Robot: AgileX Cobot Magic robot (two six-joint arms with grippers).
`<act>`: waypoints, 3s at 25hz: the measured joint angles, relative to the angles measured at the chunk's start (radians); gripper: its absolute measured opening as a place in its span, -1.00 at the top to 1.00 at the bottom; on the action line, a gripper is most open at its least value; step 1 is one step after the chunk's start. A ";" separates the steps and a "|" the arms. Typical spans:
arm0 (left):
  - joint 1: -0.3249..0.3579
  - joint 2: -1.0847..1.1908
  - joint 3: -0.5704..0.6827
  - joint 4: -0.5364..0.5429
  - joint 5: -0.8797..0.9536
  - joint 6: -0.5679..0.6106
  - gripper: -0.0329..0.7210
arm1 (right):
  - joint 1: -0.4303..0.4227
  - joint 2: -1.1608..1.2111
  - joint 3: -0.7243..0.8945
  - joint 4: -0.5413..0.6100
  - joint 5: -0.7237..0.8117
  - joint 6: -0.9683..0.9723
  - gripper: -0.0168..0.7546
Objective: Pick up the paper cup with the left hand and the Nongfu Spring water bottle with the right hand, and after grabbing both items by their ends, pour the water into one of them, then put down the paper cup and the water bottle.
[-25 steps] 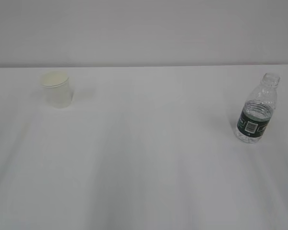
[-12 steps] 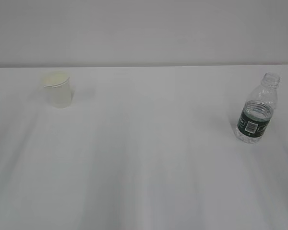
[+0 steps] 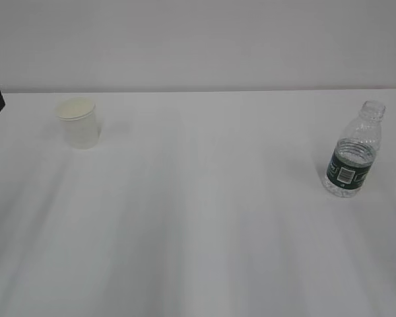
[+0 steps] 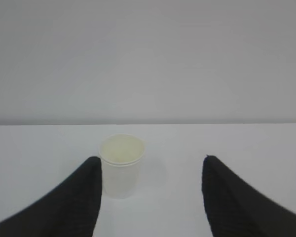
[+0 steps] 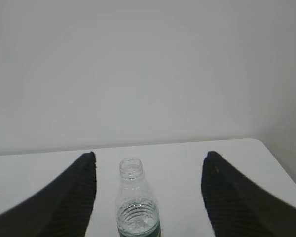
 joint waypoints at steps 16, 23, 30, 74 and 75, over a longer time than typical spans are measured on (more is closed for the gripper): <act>0.000 0.112 0.000 0.019 -0.146 -0.052 -0.31 | 0.000 0.384 0.006 -0.430 -0.334 0.407 -0.34; 0.000 0.271 0.000 0.065 -0.268 -0.054 -0.28 | 0.000 0.527 0.036 -0.439 -0.521 0.410 -0.34; 0.000 0.410 0.000 0.150 -0.423 -0.082 -0.24 | 0.000 0.730 0.091 -0.439 -0.772 0.365 -0.34; 0.000 0.644 -0.002 0.272 -0.564 -0.085 -0.48 | 0.000 1.532 -0.177 -0.251 -0.984 0.201 -0.80; 0.000 0.644 -0.002 0.272 -0.564 -0.085 -0.48 | 0.000 1.546 -0.190 -0.251 -0.984 0.204 -0.80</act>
